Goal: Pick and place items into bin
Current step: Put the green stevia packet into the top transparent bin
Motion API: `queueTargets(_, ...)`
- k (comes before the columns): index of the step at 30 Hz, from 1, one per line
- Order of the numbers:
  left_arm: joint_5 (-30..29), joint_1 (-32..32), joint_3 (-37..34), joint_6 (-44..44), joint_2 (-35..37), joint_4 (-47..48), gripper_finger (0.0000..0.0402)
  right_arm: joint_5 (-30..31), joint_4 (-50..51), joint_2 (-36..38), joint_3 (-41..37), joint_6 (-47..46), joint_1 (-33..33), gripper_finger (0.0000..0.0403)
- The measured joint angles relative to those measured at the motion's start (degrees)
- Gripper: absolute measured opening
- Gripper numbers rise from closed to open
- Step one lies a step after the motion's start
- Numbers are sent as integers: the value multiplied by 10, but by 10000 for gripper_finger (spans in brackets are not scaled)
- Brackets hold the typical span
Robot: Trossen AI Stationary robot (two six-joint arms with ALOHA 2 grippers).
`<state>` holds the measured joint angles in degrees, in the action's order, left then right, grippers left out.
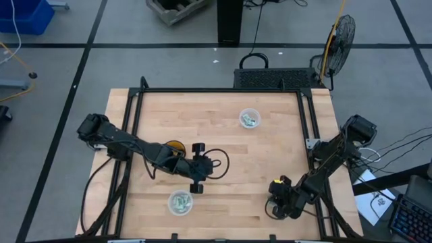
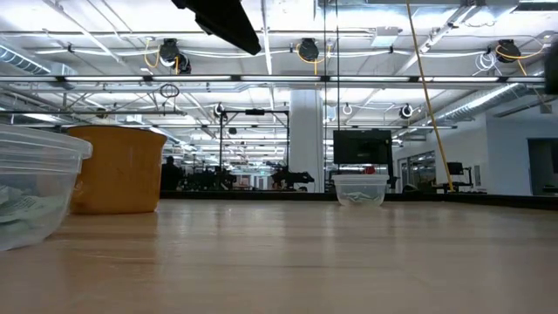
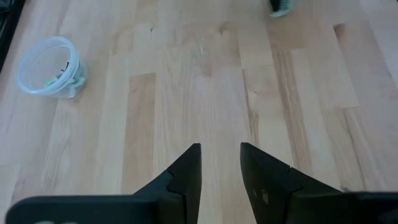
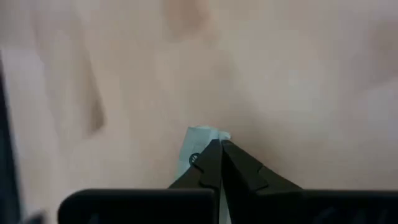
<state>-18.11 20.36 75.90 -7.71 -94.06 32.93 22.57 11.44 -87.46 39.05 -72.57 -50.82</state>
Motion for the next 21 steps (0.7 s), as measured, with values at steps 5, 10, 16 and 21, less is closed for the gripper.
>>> queueTargets(5, 0, -1, 0, 0, 0, -1, 118, 143, 44, 71, 0, 97, 43, 0)
queueTargets(10, 0, -8, 0, 0, 0, -2, 118, 313, 123, 177, 0, 228, 150, 0)
queueTargets(16, 0, -21, 0, 0, 0, -11, 118, 339, 35, 266, 1, 464, 365, 0)
queueTargets(21, 0, -31, 0, 0, 0, -38, 118, 172, -103, 254, -20, 564, 534, 0)
